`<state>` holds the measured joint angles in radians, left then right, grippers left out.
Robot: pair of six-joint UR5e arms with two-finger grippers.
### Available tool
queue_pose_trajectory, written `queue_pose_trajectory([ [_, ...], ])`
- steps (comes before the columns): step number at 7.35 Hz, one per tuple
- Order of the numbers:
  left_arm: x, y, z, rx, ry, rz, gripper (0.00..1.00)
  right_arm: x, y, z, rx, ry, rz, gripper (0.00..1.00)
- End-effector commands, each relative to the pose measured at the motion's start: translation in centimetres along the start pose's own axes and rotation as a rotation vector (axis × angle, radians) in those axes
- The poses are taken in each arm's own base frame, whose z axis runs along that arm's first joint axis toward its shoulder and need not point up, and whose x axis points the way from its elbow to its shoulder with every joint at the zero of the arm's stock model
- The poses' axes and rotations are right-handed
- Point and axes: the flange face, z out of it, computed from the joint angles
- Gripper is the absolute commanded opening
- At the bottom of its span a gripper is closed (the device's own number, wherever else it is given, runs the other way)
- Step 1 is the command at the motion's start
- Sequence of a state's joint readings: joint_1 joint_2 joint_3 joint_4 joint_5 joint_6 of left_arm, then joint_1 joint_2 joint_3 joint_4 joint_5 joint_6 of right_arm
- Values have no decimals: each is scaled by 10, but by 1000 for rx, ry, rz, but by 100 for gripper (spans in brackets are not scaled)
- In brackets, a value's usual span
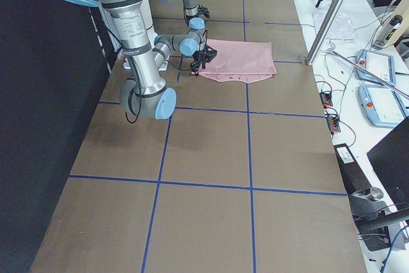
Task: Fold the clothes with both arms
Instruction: 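Close both grippers on the near corners of the shirt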
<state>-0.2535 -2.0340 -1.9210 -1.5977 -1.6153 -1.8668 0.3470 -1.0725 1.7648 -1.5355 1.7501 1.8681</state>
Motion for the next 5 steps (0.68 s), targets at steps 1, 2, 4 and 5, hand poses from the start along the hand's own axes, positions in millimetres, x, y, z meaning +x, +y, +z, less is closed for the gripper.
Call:
queue_pose_trajectory([
  [1, 0, 0, 0, 0, 0, 0, 0, 0, 1, -1, -2, 0, -5, 23],
  [2, 0, 0, 1, 0, -1, 0, 0, 0, 2, -1, -2, -2, -5, 3],
  [4, 0, 0, 1, 0, -1, 0, 0, 0, 4, -1, -5, 0, -6, 0],
  [5, 0, 0, 1, 1, -3, 0, 0, -1, 3, -9, -6, -15, -10, 0],
])
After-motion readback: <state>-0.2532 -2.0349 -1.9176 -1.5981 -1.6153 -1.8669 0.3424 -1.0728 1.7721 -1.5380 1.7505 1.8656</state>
